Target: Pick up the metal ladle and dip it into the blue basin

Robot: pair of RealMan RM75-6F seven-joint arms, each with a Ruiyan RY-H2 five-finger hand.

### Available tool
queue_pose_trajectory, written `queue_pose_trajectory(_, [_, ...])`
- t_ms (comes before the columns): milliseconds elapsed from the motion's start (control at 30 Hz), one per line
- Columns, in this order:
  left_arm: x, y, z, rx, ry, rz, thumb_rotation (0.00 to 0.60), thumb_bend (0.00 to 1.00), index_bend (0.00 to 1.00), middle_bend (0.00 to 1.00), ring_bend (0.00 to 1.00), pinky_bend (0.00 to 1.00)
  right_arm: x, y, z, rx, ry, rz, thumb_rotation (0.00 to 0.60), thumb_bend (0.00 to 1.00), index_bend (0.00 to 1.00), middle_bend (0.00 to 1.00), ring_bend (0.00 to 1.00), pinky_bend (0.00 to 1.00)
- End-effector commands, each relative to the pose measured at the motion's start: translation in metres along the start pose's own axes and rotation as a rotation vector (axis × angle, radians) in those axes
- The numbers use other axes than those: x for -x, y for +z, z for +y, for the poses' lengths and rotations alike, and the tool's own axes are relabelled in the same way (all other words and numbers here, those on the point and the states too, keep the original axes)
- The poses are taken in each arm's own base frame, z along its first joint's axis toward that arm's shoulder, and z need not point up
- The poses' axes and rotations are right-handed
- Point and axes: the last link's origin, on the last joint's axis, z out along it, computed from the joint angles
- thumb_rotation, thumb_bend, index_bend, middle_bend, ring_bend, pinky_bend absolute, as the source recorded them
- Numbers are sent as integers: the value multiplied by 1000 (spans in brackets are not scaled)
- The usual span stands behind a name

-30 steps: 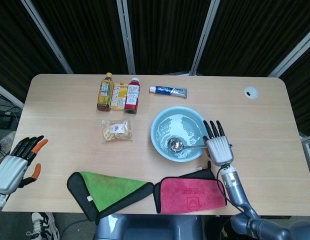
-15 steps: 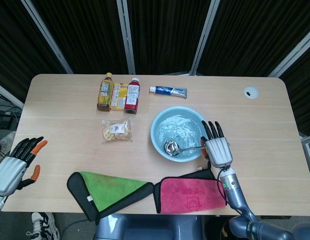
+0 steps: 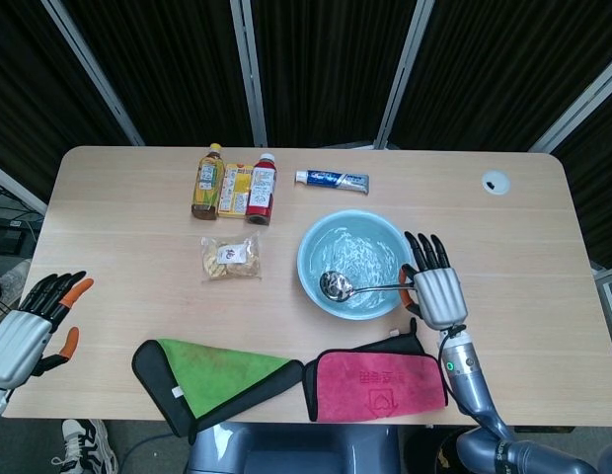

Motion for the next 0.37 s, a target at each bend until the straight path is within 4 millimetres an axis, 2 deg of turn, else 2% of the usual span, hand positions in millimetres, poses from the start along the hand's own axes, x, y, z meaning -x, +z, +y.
queue_pose_trajectory(33, [1, 0, 1, 3, 3, -2, 600, 630, 0, 0, 0, 0, -7, 1, 1, -1, 0, 15, 600, 401, 625, 36, 0, 40])
queue_pose_trajectory(367, [2, 0, 2, 0, 11, -4, 600, 629, 0, 0, 0, 0, -18, 2, 3, 1, -25, 38, 600, 401, 625, 36, 0, 40])
